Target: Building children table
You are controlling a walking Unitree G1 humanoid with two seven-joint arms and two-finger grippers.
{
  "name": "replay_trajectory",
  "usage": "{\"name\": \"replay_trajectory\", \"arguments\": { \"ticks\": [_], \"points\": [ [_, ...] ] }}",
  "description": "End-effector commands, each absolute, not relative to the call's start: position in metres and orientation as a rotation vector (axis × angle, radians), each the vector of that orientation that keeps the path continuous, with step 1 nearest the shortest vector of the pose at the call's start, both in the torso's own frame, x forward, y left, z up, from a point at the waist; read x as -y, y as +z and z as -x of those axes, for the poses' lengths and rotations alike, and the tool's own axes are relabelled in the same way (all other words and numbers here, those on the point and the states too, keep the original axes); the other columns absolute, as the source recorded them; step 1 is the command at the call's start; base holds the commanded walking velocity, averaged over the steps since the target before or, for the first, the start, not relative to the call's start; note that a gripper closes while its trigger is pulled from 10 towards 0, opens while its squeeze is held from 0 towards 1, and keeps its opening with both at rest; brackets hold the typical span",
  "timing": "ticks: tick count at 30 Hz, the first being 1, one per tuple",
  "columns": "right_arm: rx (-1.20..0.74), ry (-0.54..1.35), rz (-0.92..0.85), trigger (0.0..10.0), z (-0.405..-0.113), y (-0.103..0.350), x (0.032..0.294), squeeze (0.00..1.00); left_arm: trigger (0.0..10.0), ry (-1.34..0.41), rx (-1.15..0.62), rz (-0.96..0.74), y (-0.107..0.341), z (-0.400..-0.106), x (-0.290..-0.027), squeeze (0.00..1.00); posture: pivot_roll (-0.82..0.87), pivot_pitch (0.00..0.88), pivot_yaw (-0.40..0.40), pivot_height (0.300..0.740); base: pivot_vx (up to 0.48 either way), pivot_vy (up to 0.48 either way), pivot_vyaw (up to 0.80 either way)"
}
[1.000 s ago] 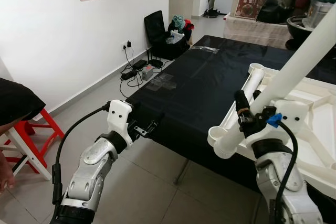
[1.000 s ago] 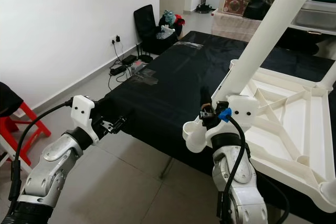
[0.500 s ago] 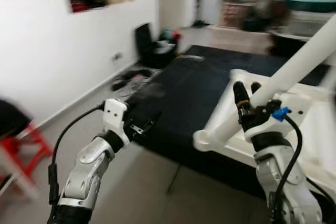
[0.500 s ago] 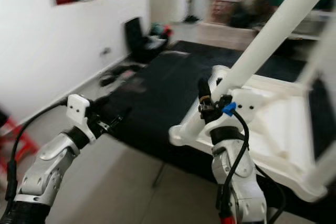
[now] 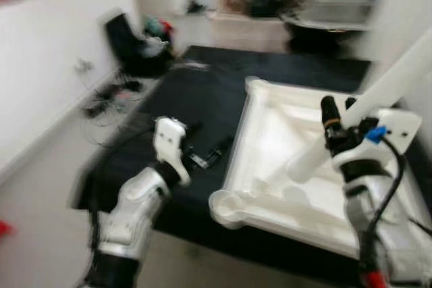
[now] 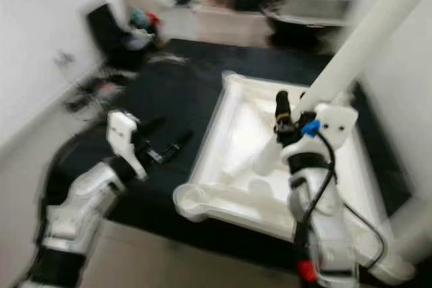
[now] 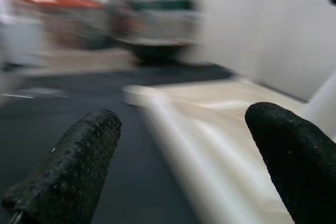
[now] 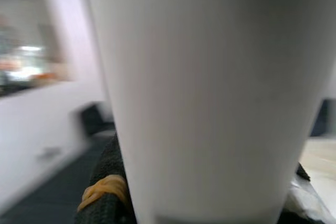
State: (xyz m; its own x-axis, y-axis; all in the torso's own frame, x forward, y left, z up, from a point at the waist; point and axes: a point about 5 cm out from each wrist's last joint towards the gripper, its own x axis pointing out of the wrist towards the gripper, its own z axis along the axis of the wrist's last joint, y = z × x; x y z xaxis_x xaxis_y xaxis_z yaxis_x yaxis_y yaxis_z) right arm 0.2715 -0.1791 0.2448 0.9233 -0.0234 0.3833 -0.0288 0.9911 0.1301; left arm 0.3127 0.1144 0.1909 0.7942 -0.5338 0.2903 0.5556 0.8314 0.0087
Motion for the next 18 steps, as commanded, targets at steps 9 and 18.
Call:
{"name": "replay_trajectory", "arguments": {
  "ticks": [9, 18],
  "points": [
    [0.409, 0.057, -0.165, 10.0, -0.2745, 0.2485, 0.1702, 0.00, 10.0, -0.555, 0.272, 0.088, 0.1871, -0.3122, -0.1280, 0.00, 0.01, 0.000, -0.022, 0.740, 0.000, 0.107, -0.05],
    [0.404, 0.039, -0.164, 10.0, -0.2743, 0.2485, 0.1732, 0.00, 10.0, -0.549, 0.283, 0.090, 0.1893, -0.3141, -0.1274, 0.00, 0.00, 0.000, -0.018, 0.740, 0.000, 0.253, -0.56]
  ]
}}
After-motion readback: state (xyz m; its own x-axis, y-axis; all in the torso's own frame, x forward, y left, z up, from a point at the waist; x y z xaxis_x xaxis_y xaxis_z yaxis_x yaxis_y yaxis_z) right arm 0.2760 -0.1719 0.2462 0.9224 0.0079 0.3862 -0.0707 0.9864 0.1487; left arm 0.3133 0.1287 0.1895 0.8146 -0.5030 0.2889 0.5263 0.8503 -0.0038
